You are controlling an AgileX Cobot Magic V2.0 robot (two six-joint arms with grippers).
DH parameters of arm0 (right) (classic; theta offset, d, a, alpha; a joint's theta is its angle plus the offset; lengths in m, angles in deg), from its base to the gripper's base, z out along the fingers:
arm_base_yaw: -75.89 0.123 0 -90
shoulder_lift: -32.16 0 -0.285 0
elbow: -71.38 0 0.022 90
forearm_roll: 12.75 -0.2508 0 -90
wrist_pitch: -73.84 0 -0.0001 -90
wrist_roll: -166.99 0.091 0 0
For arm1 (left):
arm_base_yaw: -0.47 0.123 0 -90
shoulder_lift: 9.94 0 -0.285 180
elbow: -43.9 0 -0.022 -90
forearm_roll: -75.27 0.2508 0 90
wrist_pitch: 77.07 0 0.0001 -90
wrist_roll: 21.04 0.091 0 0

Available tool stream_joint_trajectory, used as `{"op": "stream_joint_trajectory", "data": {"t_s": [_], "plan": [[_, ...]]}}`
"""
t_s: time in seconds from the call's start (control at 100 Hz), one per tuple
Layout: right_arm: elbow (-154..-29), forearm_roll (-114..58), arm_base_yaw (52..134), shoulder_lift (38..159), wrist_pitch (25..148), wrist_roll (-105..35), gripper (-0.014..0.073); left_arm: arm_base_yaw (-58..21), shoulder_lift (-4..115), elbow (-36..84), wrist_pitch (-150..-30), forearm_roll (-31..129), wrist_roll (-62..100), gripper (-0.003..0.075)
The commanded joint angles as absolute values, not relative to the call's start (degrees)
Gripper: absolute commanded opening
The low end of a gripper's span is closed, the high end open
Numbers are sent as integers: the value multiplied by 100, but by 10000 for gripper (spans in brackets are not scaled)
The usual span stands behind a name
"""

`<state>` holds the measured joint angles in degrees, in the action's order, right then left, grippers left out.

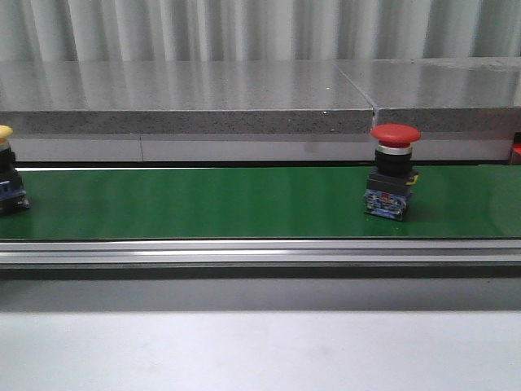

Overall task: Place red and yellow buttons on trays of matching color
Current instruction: 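Set the yellow push-button on the belt and release the left gripper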

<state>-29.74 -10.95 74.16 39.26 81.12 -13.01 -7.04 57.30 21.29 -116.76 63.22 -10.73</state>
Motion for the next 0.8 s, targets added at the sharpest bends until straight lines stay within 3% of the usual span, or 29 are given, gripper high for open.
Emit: {"op": "stream_joint_trajectory", "data": {"t_s": [0.0,0.13,0.23,0.55,0.79], "plan": [[-3012,-1033,7414,3855,7572,-1301,-71,-756,5116,1761,-10816,6196,-1309,544],[-3012,-1033,7414,3855,7548,-1301,-71,-756,4415,1000,-10280,6196,-1453,541],[-3012,-1038,7414,3855,7456,-1301,-71,-756,3954,515,-10155,6209,-1453,479],[-3946,-1580,7414,4139,7931,-1301,-71,-756,3478,-109,-10019,6209,-1453,-13],[-5682,-1580,7414,5720,10347,-1301,-71,-756,3478,-124,-9790,6209,-1453,-20]]}}
